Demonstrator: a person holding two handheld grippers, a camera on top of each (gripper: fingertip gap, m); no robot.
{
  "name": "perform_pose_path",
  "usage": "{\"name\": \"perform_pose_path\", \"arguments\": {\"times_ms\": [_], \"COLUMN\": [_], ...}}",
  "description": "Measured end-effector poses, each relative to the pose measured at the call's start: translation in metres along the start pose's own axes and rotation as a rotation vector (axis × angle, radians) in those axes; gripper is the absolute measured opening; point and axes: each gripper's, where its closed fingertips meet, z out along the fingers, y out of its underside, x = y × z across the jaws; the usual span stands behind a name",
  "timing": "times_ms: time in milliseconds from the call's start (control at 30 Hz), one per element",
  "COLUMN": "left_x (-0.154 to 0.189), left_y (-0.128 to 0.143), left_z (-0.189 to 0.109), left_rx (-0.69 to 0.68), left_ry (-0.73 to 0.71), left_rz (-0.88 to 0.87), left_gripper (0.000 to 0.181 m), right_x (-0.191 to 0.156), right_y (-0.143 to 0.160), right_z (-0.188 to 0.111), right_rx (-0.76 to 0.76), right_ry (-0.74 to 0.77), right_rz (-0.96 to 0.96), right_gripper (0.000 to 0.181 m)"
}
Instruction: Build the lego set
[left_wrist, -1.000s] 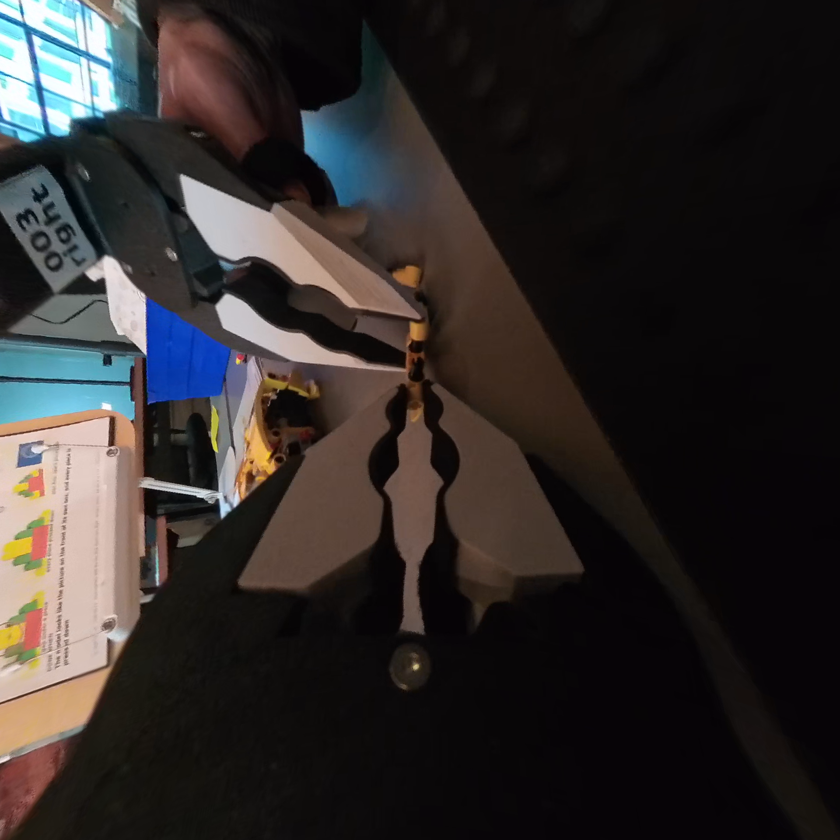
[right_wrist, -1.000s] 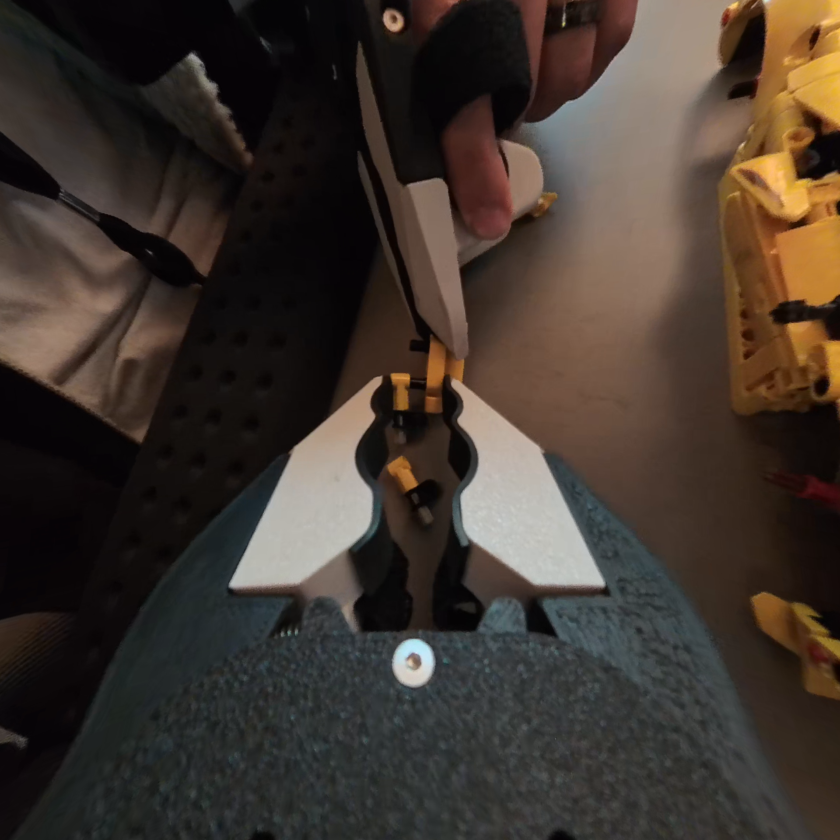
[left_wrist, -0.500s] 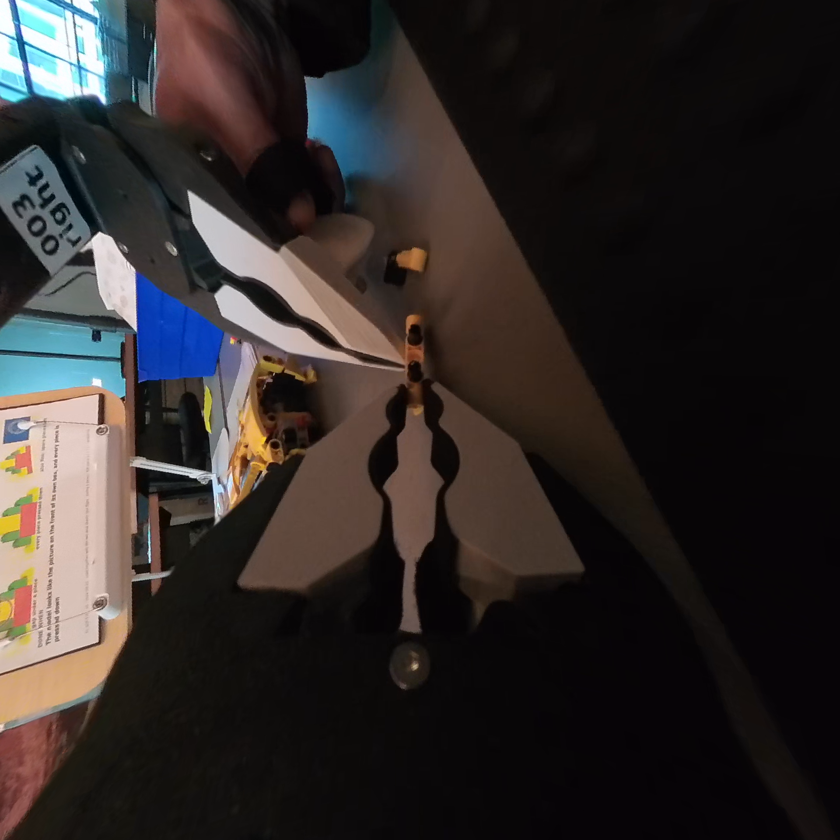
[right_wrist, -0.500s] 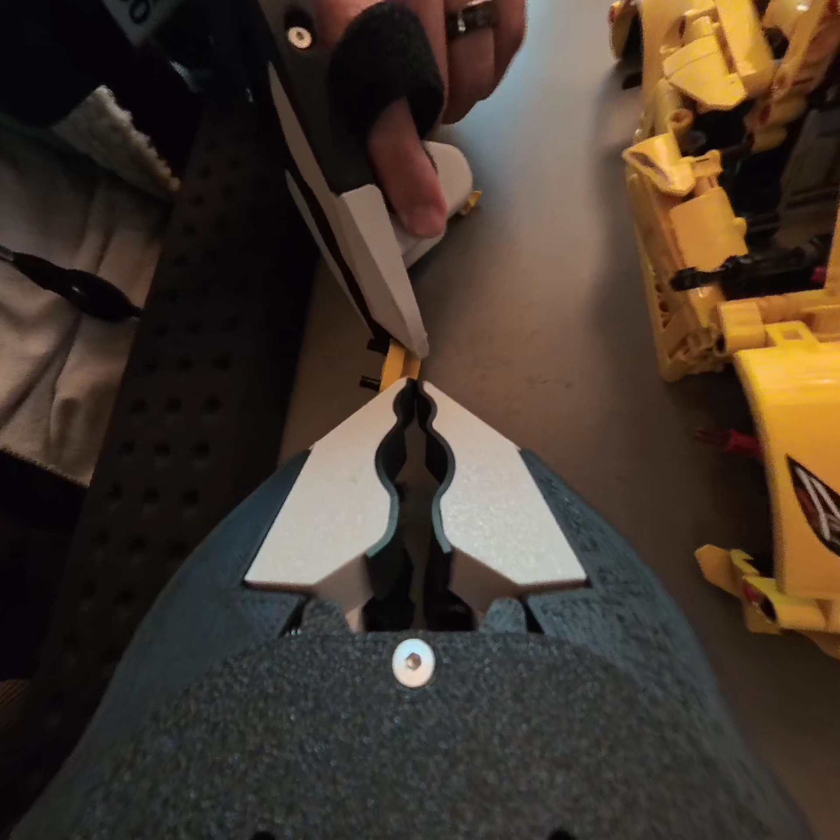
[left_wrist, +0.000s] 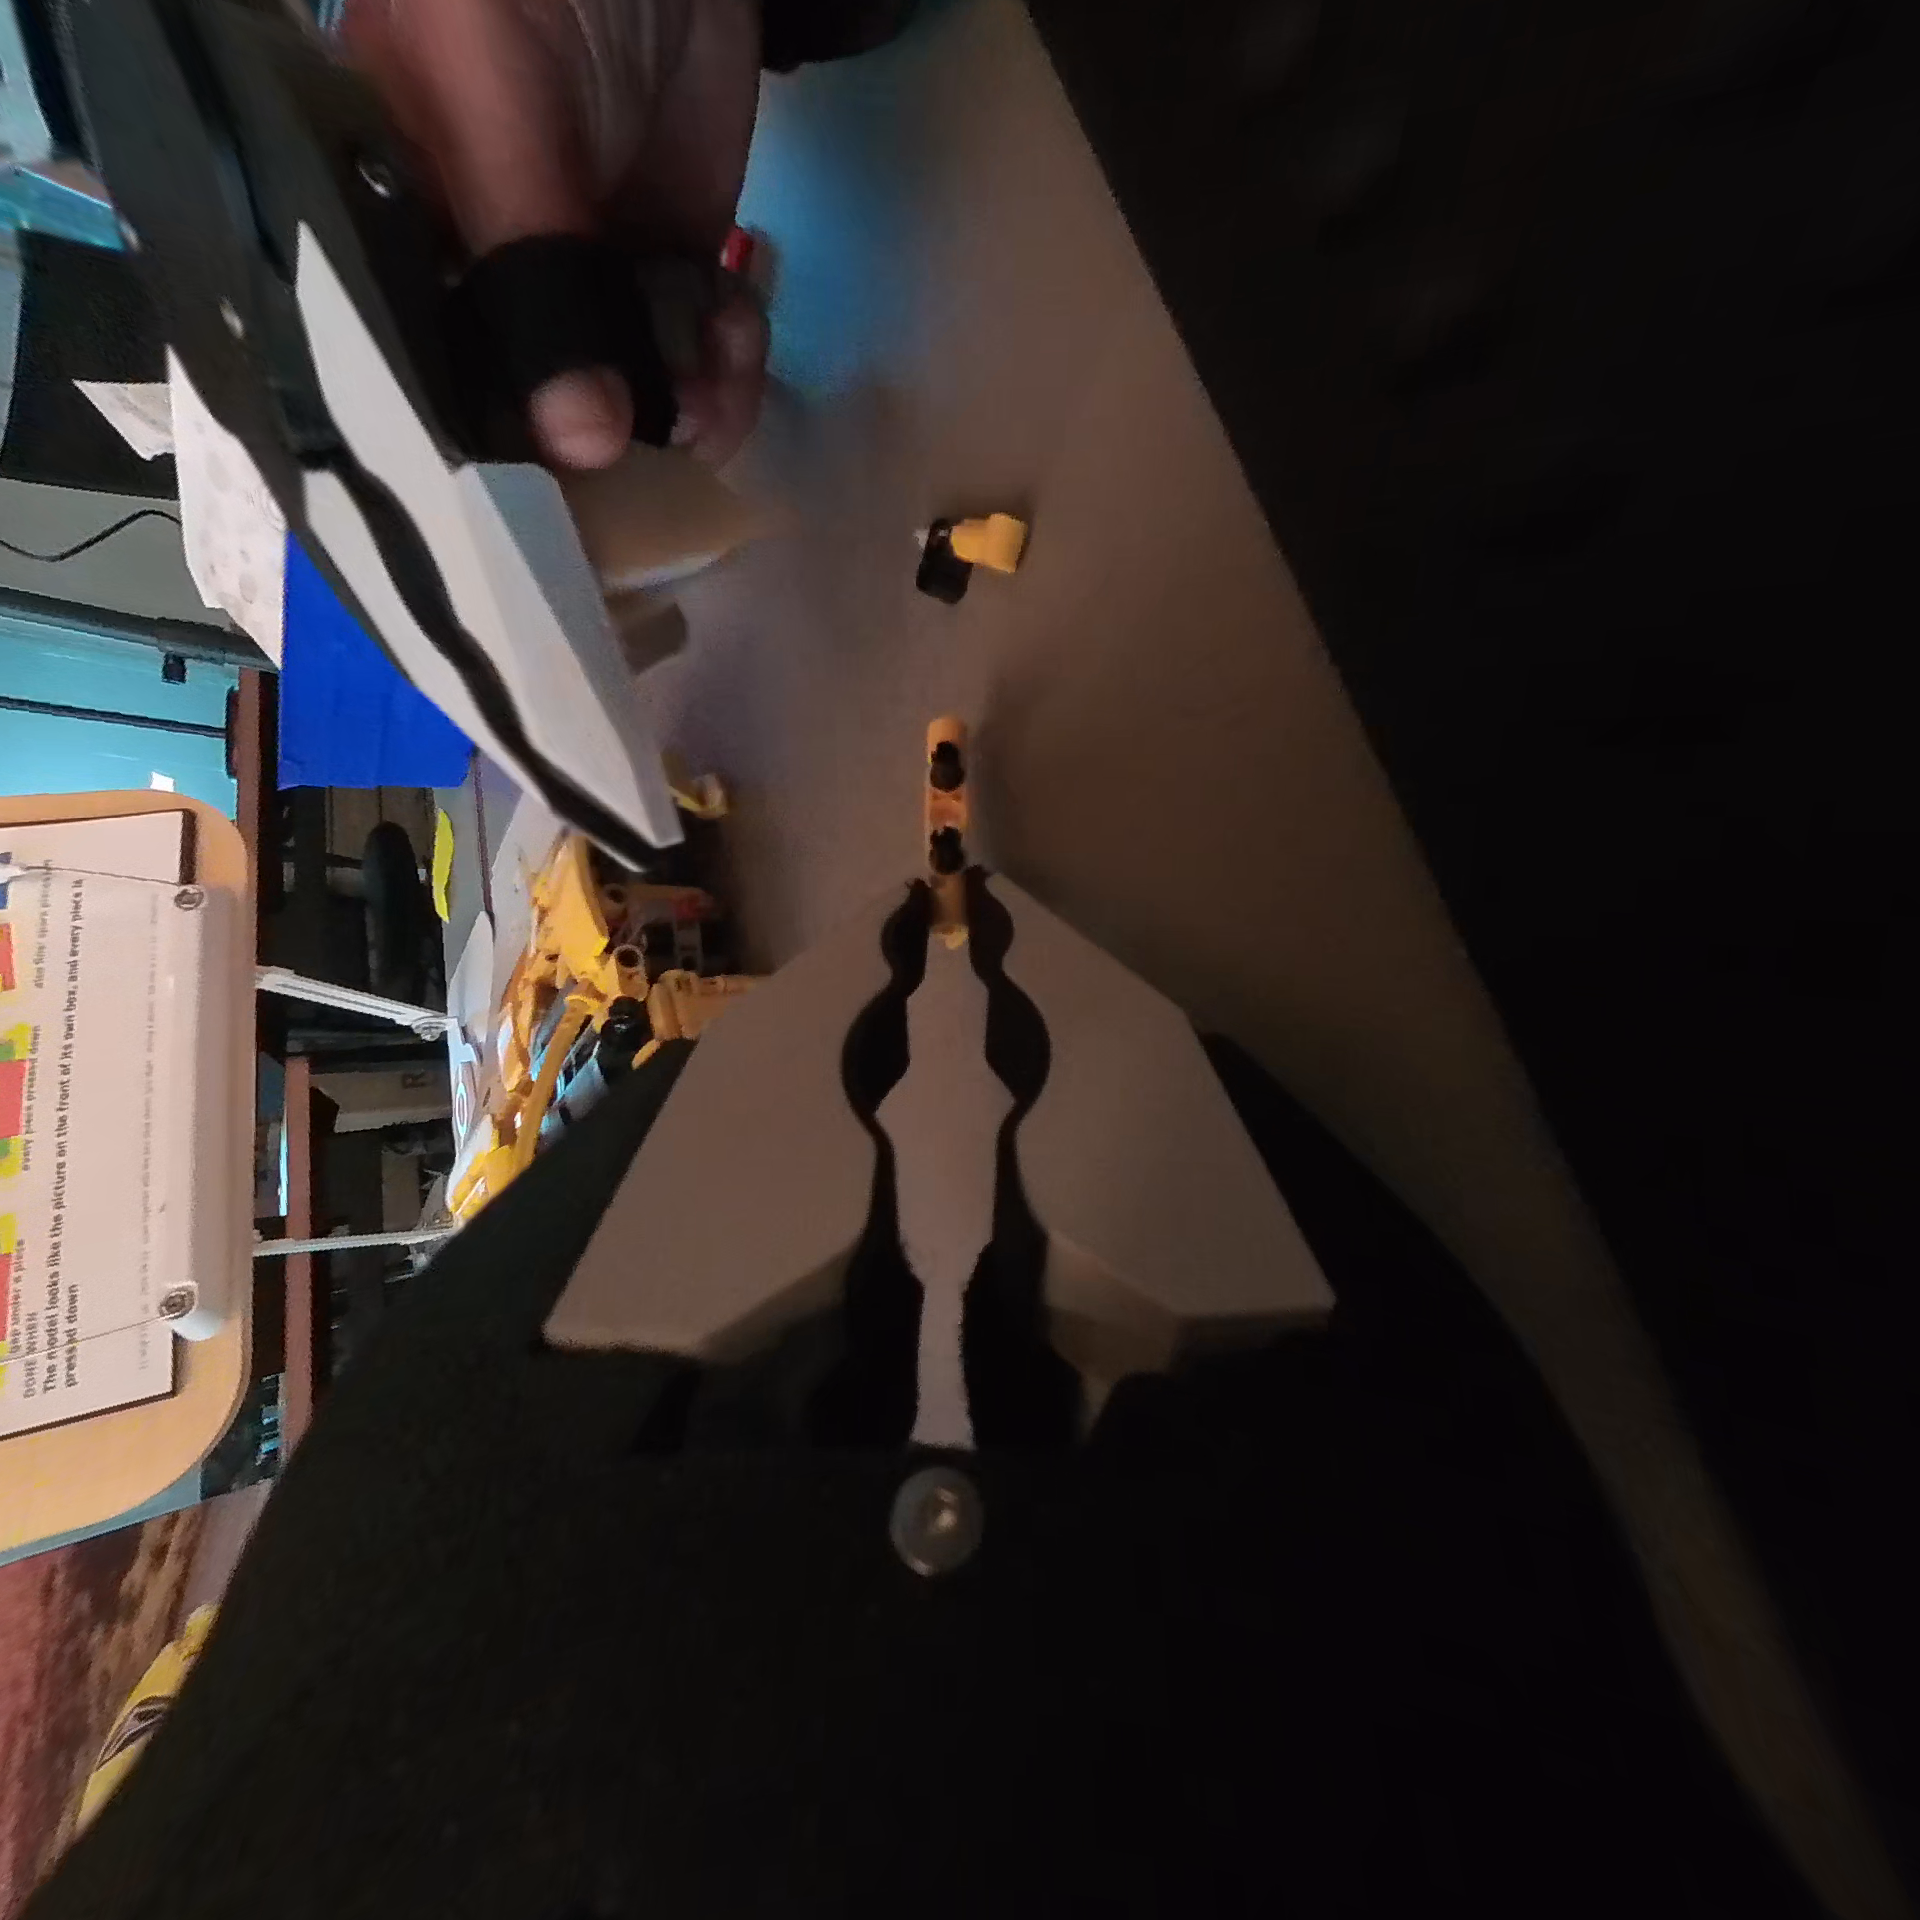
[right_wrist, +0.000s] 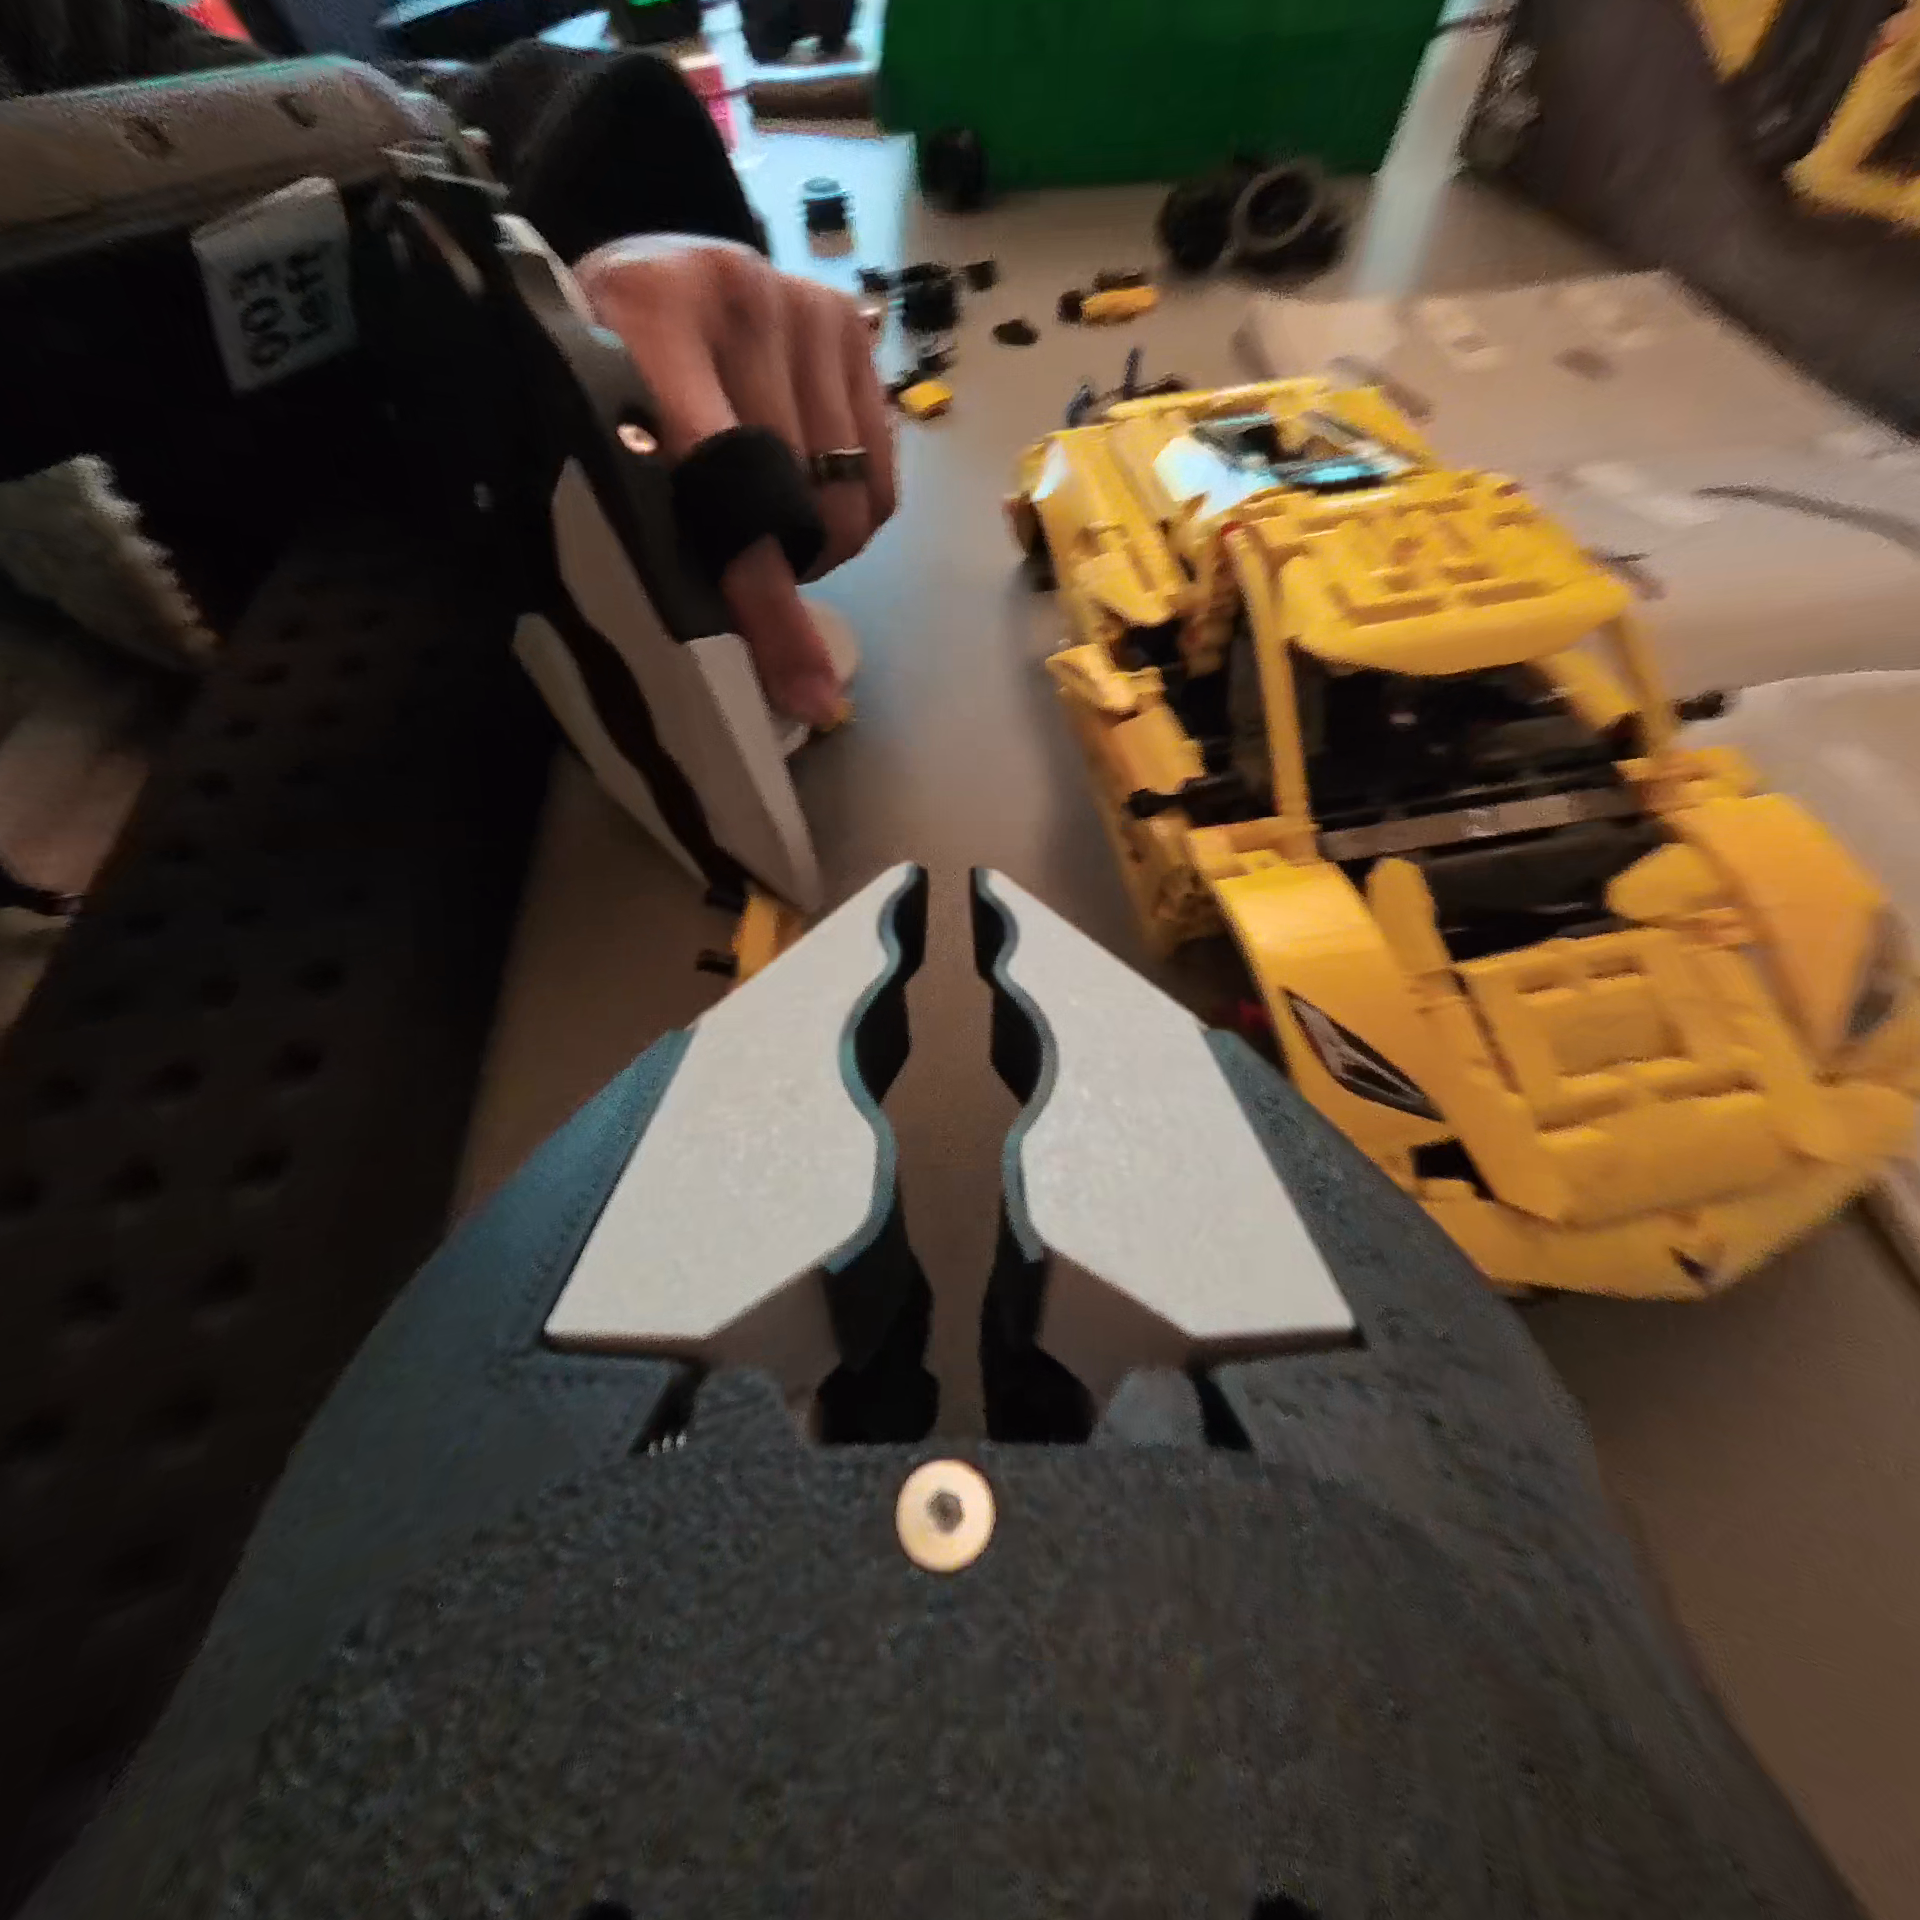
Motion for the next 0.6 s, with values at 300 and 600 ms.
{"name": "perform_pose_path", "arguments": {"times_ms": [300, 600], "left_x": [0.0, -0.001], "left_y": [0.001, 0.003], "left_z": [0.0, 0.0], "left_rx": [-0.002, -0.009], "left_ry": [0.004, 0.001], "left_rz": [-0.009, -0.015], "left_gripper": [0.007, 0.007], "right_x": [0.013, 0.014], "right_y": [-0.034, -0.061], "right_z": [-0.034, -0.059], "right_rx": [0.164, 0.365], "right_ry": [0.113, 0.286], "right_rz": [-0.063, -0.222], "right_gripper": [0.0, 0.0]}}
